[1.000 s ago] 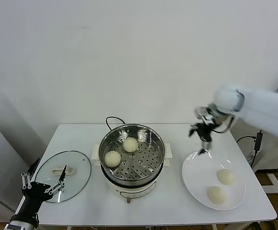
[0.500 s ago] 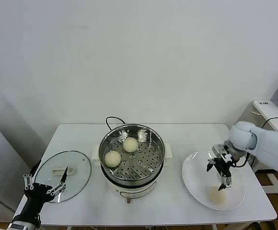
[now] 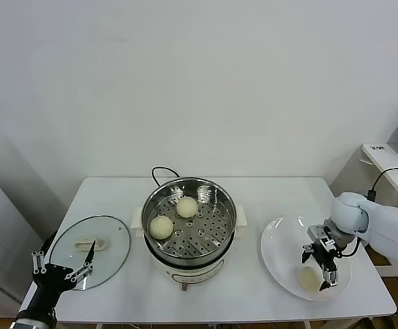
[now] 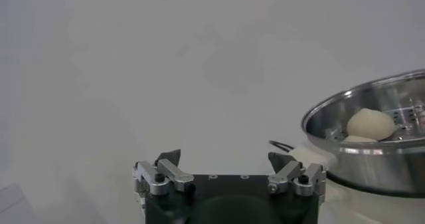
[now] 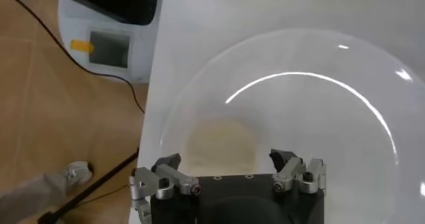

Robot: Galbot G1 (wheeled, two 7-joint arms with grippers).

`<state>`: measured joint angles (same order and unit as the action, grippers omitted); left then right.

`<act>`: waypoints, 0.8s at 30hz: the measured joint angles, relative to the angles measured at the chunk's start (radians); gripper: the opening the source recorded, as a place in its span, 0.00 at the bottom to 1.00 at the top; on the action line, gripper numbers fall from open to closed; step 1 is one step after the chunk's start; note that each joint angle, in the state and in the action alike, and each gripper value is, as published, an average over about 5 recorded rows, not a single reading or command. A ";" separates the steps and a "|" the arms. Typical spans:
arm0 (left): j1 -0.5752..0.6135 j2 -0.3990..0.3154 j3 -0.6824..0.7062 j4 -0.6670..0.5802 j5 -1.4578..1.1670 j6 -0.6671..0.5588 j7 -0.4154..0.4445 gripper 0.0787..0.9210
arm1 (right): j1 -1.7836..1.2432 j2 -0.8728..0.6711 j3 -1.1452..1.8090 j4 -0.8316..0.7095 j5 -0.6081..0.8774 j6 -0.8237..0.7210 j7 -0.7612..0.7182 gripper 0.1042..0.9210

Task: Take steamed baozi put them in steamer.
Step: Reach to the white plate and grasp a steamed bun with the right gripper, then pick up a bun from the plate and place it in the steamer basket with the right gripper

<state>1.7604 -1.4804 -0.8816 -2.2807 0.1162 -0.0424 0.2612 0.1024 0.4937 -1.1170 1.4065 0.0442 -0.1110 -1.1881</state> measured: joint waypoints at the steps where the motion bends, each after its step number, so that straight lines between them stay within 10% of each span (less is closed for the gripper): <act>1: 0.001 0.000 -0.001 0.000 0.000 -0.001 0.000 0.88 | -0.006 0.000 0.004 -0.001 -0.005 0.001 0.002 0.86; 18: 0.009 -0.002 -0.006 -0.009 0.000 -0.009 0.001 0.88 | 0.013 0.013 0.009 0.008 -0.023 0.011 0.019 0.30; 24: 0.008 -0.005 -0.009 -0.010 -0.002 -0.010 0.001 0.88 | 0.191 0.049 -0.088 -0.007 0.065 0.020 0.006 0.26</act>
<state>1.7681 -1.4850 -0.8910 -2.2905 0.1142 -0.0523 0.2618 0.2938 0.5422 -1.2046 1.3991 0.1090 -0.0912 -1.1817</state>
